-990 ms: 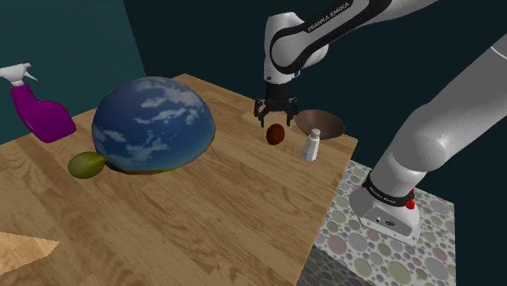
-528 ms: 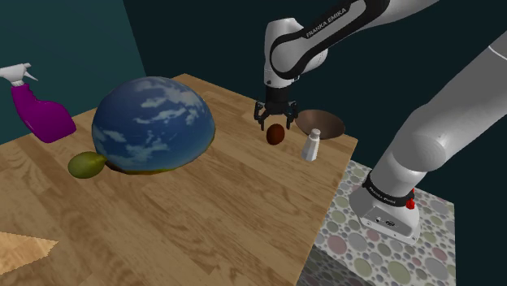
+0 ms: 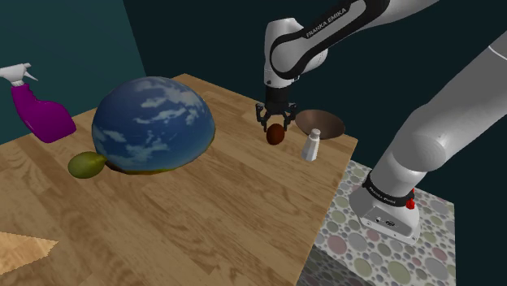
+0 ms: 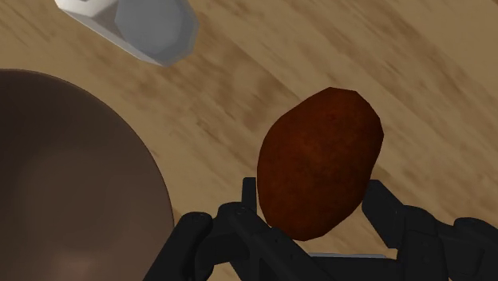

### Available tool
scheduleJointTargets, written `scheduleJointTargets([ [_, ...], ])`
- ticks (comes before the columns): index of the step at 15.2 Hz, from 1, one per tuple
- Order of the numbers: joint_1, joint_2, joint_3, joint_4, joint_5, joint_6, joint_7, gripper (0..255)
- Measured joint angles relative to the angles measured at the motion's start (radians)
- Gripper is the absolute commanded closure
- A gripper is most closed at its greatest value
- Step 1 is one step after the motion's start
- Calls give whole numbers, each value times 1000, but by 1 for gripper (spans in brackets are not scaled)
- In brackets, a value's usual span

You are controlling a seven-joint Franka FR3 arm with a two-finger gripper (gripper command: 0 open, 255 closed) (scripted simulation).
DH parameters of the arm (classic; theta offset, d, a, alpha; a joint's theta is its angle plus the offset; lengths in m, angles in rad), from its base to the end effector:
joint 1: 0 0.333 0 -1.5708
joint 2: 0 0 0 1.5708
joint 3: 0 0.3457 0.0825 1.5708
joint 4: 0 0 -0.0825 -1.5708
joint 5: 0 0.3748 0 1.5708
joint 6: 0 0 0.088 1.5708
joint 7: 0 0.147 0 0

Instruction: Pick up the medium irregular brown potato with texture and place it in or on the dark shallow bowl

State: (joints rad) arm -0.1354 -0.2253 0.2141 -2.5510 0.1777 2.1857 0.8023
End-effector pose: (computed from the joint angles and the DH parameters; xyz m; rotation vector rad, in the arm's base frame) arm 0.3981 0.0415 0.3320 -2.8357 1.2754 0.2595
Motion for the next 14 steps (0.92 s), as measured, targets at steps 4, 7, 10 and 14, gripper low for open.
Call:
scheduleJointTargets([
  [4, 0, 0, 0, 0, 0, 0, 0, 255],
  [7, 0, -19, -2, 13, 0, -32, 2, 255],
  [10, 0, -46, -5, 32, 0, -77, 4, 255],
  [14, -2, -72, -10, 64, -3, -135, 5, 255],
])
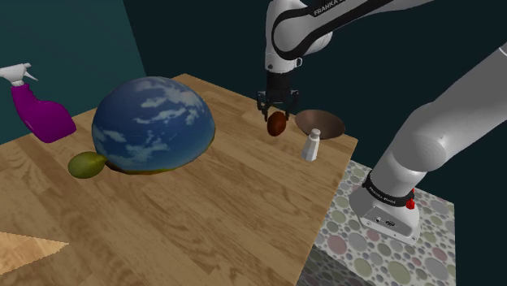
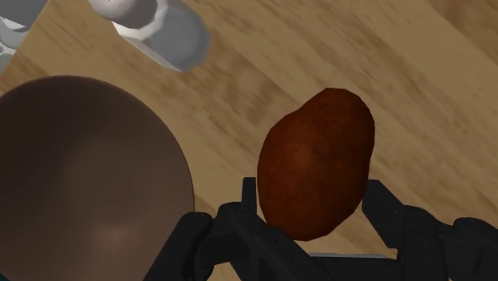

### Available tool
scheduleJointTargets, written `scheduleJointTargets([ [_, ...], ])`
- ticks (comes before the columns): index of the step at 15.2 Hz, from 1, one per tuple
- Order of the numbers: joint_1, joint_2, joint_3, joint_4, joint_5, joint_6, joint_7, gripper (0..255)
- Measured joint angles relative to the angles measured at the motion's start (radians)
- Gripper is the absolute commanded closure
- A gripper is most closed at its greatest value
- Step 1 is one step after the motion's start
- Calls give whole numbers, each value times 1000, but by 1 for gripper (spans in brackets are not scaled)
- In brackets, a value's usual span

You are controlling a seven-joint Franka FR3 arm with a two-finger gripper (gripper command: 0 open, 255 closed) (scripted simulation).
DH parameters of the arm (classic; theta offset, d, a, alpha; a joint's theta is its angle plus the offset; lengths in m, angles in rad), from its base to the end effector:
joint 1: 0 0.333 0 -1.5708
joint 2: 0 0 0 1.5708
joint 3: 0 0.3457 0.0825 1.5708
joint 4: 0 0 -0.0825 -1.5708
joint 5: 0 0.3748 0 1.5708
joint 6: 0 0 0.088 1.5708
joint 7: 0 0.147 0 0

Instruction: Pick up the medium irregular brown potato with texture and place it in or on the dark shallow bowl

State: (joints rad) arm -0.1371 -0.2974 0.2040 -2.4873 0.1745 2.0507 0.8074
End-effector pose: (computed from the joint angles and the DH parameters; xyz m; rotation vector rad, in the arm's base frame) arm 0.3968 0.0414 0.3774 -2.8356 1.2753 0.2589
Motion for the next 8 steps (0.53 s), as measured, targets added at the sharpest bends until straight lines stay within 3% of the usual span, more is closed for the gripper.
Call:
scheduleJointTargets([
  [8, -2, -56, -10, 66, -4, -122, 5, 255],
])
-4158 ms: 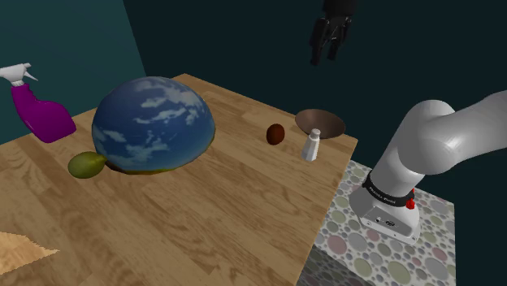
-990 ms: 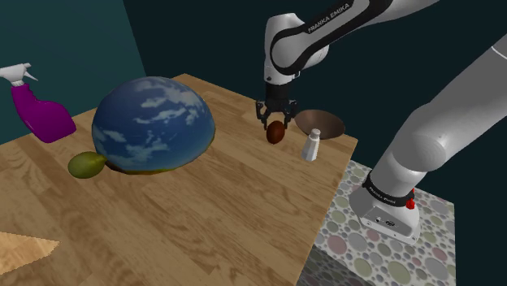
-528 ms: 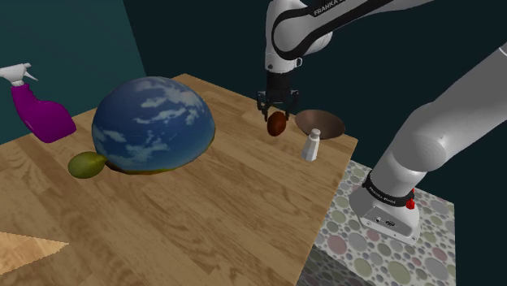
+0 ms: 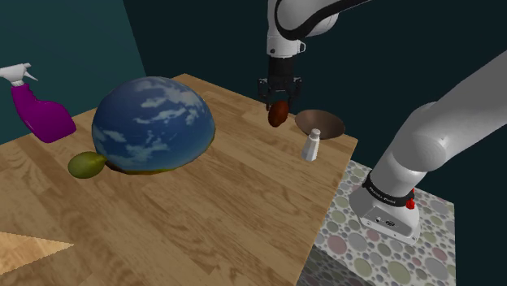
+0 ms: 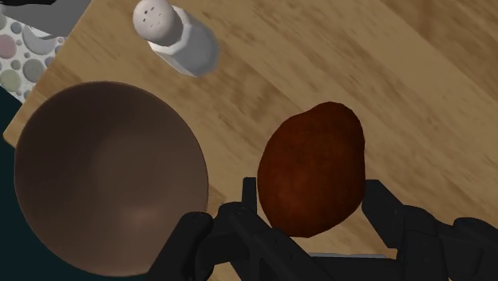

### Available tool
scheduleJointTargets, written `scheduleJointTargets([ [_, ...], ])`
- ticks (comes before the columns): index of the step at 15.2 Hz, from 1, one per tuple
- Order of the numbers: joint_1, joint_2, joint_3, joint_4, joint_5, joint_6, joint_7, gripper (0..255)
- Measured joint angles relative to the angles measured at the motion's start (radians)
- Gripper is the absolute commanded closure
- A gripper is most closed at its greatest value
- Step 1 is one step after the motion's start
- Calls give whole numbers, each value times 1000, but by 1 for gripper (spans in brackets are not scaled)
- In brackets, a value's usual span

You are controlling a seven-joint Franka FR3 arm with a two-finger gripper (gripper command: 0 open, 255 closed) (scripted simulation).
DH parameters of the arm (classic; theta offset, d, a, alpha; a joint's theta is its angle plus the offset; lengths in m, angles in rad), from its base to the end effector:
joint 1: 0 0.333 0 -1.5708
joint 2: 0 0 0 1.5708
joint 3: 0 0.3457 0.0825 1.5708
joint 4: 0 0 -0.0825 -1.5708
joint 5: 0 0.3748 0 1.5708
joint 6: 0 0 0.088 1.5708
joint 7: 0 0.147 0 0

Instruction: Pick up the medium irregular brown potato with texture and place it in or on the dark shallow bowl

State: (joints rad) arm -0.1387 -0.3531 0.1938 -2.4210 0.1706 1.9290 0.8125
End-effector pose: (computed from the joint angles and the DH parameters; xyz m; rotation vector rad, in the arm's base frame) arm 0.3933 0.0411 0.4195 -2.8356 1.2753 0.2587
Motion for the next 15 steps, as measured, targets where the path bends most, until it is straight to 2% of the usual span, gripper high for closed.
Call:
scheduleJointTargets([
  [7, -4, -39, -12, 48, -5, -88, -2, 255],
  [15, -77, -195, -142, -64, -80, -148, -166, 255],
])
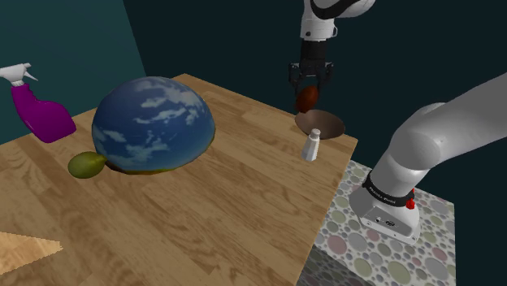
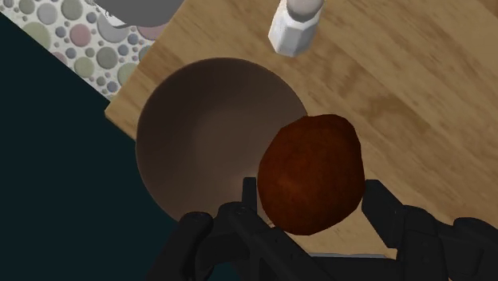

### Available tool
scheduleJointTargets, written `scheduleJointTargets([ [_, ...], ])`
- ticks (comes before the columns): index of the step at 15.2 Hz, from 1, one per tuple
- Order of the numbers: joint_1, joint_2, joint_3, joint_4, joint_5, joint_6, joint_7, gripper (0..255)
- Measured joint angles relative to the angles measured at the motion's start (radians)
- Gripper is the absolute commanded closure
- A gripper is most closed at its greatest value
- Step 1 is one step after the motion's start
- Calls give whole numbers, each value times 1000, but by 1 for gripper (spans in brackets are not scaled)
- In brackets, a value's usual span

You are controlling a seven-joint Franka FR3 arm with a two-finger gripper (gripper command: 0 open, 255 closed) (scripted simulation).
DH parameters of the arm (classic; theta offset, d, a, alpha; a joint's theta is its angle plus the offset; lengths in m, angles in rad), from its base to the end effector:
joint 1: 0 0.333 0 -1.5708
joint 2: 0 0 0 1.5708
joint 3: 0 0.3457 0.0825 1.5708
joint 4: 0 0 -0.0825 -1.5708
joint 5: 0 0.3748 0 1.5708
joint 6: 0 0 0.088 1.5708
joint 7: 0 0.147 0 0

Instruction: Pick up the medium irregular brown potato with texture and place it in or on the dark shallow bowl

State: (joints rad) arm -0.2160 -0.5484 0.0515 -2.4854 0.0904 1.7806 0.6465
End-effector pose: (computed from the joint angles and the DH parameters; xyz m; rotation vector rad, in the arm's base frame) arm 0.3315 -0.0428 0.4549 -2.8350 1.2770 0.2590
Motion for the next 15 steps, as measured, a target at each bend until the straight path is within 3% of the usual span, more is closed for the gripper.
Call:
scheduleJointTargets([
  [4, -47, -71, -73, -47, -59, -29, -94, 255],
  [15, -63, -117, -61, -135, -67, 109, -124, 255],
])
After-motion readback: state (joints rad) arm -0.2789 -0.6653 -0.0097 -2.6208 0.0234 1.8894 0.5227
